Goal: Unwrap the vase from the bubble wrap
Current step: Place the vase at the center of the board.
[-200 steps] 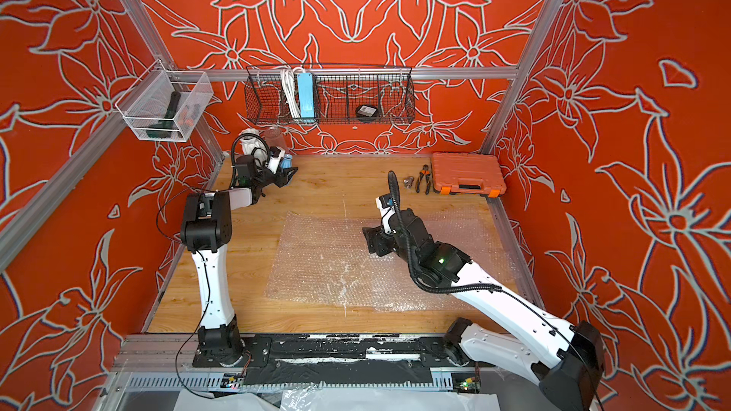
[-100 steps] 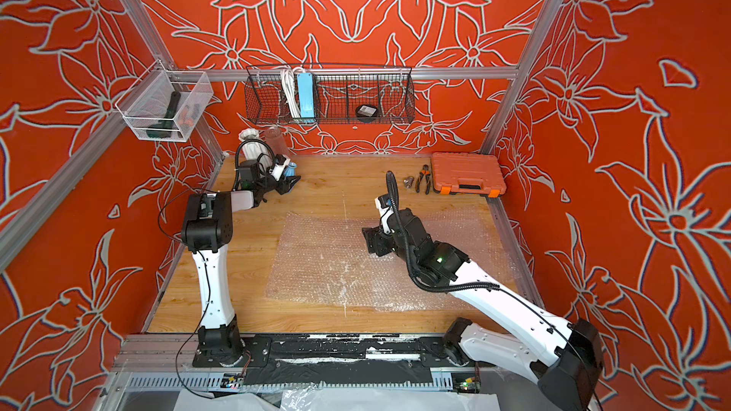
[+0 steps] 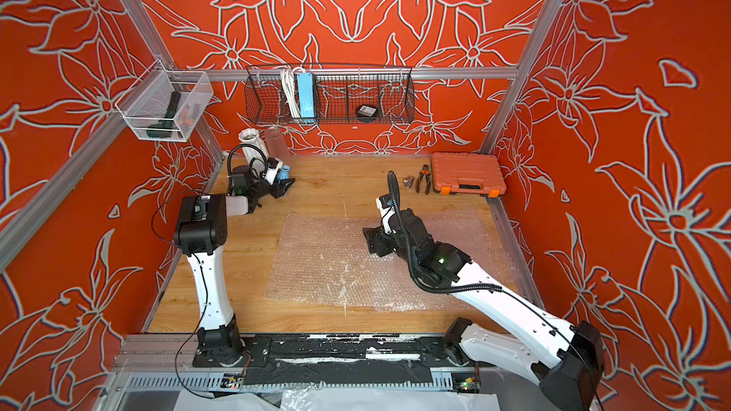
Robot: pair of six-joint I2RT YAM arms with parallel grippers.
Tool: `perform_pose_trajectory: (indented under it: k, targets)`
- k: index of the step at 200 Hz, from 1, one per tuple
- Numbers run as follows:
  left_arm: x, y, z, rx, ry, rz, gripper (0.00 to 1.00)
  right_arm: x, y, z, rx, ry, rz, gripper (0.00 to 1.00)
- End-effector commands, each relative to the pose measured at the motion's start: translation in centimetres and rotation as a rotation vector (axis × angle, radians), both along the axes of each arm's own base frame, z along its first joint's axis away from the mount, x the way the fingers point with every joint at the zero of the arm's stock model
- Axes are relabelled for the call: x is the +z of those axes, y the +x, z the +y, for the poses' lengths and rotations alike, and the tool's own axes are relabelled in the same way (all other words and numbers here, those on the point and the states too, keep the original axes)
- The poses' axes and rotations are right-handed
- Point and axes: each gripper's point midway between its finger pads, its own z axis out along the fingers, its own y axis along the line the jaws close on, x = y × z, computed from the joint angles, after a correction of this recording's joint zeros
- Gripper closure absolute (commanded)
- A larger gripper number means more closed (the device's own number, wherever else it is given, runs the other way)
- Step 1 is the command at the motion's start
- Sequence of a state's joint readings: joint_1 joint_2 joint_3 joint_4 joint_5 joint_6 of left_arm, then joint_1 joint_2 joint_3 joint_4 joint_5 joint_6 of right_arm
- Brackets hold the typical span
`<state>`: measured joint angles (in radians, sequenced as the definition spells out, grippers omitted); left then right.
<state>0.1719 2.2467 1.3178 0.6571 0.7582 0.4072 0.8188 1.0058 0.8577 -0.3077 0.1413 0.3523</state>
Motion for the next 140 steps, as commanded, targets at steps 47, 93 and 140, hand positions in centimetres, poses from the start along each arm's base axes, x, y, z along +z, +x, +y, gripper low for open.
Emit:
perform_pose_trajectory:
  k: [47, 93, 140]
  targets:
    - [3.9, -1.6, 0.6, -0.027, -0.056, -0.122, 0.49, 2.6, 0.0, 0.0, -0.008, 0.054, -0.032, 0.18]
    - [4.3, -2.3, 0.8, -0.016, -0.059, -0.152, 0.4, 3.0, -0.2, -0.2, -0.009, 0.058, -0.038, 0.18]
    - [4.4, -2.4, 1.2, 0.005, -0.061, -0.155, 0.34, 3.2, -0.3, -0.3, -0.009, 0.062, -0.037, 0.18]
